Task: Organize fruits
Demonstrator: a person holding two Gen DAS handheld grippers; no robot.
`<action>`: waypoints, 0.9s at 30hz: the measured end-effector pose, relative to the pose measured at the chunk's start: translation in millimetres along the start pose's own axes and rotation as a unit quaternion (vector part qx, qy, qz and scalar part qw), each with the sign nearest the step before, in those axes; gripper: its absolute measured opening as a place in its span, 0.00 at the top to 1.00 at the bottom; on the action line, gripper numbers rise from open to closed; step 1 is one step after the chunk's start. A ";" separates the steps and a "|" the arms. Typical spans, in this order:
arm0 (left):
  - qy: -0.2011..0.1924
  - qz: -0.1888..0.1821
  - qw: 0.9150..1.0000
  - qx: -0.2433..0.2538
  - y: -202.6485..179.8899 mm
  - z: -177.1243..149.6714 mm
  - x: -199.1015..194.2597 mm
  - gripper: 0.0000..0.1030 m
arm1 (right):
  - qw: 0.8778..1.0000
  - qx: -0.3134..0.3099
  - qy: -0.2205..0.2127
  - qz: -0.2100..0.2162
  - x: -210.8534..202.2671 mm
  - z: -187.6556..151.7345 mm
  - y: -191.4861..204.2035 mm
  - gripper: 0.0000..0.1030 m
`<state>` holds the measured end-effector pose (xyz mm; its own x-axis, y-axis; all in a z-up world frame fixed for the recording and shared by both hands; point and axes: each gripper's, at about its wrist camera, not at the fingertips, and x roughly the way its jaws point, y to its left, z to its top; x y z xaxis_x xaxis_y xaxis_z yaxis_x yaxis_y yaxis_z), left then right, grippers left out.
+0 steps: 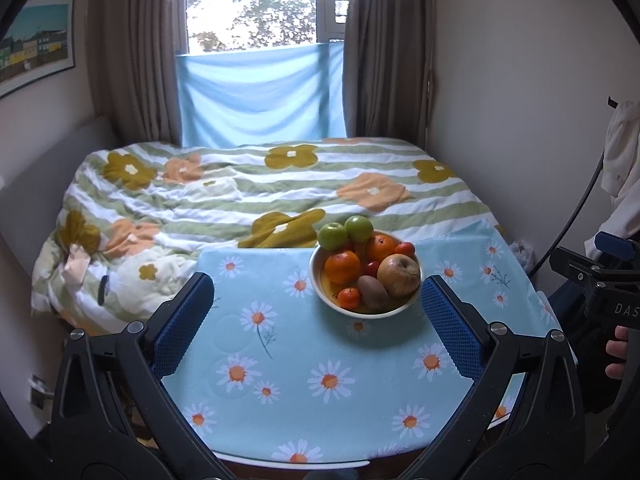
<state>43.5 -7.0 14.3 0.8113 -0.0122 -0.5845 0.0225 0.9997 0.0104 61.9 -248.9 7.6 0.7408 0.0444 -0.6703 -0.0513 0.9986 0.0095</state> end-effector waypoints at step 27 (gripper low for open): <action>-0.009 0.011 1.000 -0.008 5.8 0.2 4.3 0.00 | 1.000 0.000 -0.001 0.001 2.1 2.5 -3.3 0.00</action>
<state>47.3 -1.3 12.0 0.8223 0.0092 -0.5689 -0.0043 0.9999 0.0098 65.3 -252.1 8.0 0.7421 0.0465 -0.6687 -0.0525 0.9986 0.0112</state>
